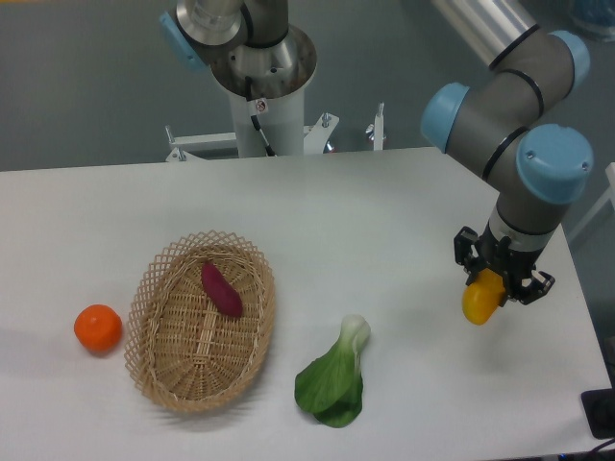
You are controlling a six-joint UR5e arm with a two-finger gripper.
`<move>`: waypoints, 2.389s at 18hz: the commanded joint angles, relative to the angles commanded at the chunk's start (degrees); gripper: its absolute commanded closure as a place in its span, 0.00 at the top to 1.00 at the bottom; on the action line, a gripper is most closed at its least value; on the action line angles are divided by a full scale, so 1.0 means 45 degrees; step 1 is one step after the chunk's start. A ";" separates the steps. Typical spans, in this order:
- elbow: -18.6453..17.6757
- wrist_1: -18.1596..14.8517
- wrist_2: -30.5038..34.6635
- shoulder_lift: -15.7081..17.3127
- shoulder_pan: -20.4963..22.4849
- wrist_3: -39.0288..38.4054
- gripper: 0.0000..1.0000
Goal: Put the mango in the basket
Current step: 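Lift the held yellow mango with the gripper and start moving toward the basket, then carry the yellow mango over the wicker basket and lower it inside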
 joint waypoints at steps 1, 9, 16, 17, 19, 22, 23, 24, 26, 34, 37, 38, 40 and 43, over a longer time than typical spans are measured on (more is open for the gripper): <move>0.0000 0.0000 0.0000 0.0000 0.0000 0.0019 0.54; 0.0312 -0.0097 0.0078 -0.0117 0.0000 0.0097 0.52; -0.0174 -0.0137 0.0137 0.0331 -0.0740 -0.0953 0.48; -0.0214 -0.0156 0.0156 0.0409 -0.0974 -0.1150 0.48; -0.0312 -0.0176 0.0137 0.0604 -0.1462 -0.1541 0.48; -0.0721 -0.0137 0.0059 0.1014 -0.2049 -0.1699 0.48; -0.0935 -0.0059 0.0020 0.1190 -0.2321 -0.1796 0.48; -0.1053 -0.0020 0.0020 0.1307 -0.2634 -0.2029 0.48; -0.1191 -0.0020 0.0020 0.1445 -0.3317 -0.2711 0.49; -0.1815 0.0916 0.0117 0.1328 -0.5856 -0.5018 0.49; -0.2342 0.1580 0.0156 0.1289 -0.6600 -0.5234 0.50; -0.2440 0.1775 0.0156 0.1270 -0.6795 -0.5331 0.50; -0.2558 0.1914 0.0176 0.1192 -0.7166 -0.5507 0.52; -0.2500 0.1972 0.0351 0.0841 -0.7732 -0.5915 0.52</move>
